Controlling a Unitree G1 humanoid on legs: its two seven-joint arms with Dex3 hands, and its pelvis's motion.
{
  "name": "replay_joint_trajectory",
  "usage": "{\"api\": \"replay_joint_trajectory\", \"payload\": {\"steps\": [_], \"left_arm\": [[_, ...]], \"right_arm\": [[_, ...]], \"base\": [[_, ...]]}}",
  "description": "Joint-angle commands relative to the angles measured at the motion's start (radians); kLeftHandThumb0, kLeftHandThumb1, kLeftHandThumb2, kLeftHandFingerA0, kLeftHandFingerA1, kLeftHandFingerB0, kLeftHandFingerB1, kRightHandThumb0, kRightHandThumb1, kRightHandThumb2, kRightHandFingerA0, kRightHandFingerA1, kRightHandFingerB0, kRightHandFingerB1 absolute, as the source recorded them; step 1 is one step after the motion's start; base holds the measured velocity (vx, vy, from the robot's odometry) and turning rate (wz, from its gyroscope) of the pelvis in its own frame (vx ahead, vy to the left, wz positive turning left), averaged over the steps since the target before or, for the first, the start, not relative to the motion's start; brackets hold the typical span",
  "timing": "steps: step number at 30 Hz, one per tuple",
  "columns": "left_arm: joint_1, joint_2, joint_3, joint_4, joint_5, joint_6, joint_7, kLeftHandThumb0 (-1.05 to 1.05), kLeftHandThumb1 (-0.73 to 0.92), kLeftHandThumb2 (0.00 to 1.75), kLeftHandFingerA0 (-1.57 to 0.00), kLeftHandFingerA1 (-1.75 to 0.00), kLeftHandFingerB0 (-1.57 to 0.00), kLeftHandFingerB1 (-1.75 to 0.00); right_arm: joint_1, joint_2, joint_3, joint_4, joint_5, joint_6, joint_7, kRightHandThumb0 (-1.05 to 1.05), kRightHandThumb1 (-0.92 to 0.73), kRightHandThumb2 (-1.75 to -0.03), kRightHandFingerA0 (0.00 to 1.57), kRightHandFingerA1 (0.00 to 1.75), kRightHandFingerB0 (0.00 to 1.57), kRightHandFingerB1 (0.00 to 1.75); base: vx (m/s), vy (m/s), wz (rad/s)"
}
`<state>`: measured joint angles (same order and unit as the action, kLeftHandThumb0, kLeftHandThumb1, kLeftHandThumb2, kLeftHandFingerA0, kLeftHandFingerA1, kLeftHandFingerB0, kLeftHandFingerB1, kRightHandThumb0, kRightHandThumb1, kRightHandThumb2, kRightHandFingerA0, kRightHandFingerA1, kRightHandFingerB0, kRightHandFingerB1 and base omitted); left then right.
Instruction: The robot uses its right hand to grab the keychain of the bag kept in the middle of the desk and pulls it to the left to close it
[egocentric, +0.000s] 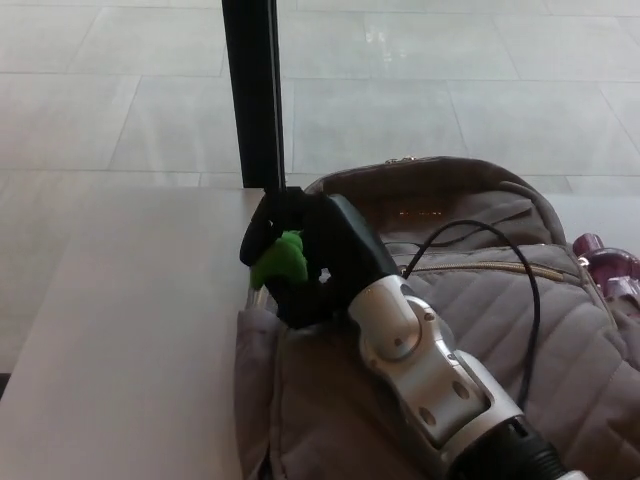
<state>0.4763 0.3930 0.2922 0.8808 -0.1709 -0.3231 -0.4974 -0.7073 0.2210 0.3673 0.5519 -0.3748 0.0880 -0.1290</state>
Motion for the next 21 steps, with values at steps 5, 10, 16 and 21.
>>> {"api": "replay_joint_trajectory", "payload": {"steps": [5, 10, 16, 21], "left_arm": [[-0.004, 0.007, -0.017, -0.012, 0.021, 0.013, 0.023, -0.68, 0.77, 0.63, -0.63, -0.54, -0.52, -0.50], [-0.040, 0.008, -0.020, 0.047, 0.020, 0.018, 0.021, -0.68, 0.75, 0.63, -0.62, -0.54, -0.51, -0.49], [-0.023, 0.001, -0.021, 0.013, 0.014, 0.039, 0.024, -0.67, 0.75, 0.62, -0.62, -0.55, -0.51, -0.50], [-0.029, -0.001, -0.040, 0.031, 0.031, 0.004, 0.019, -0.67, 0.77, 0.63, -0.60, -0.55, -0.49, -0.50]], "right_arm": [[-0.093, 0.173, 0.121, 0.123, -0.013, -0.052, 0.013, -0.16, -0.47, -1.26, 0.99, 1.75, 0.84, 1.57], [-0.124, 0.182, 0.176, 0.112, -0.028, -0.006, 0.039, -0.24, -0.54, -1.07, 1.00, 1.39, 0.71, 0.72], [-0.108, 0.196, 0.233, 0.162, -0.030, -0.037, 0.041, -0.25, -0.44, -1.28, 1.00, 1.75, 0.84, 1.64], [-0.134, 0.215, 0.232, 0.183, -0.012, -0.008, 0.053, -0.23, -0.40, -1.31, 0.97, 1.75, 0.81, 1.70]], "base": [[0.00, 0.000, 0.00], [0.00, 0.000, 0.00], [0.00, 0.000, 0.00], [0.00, 0.000, 0.00]]}}
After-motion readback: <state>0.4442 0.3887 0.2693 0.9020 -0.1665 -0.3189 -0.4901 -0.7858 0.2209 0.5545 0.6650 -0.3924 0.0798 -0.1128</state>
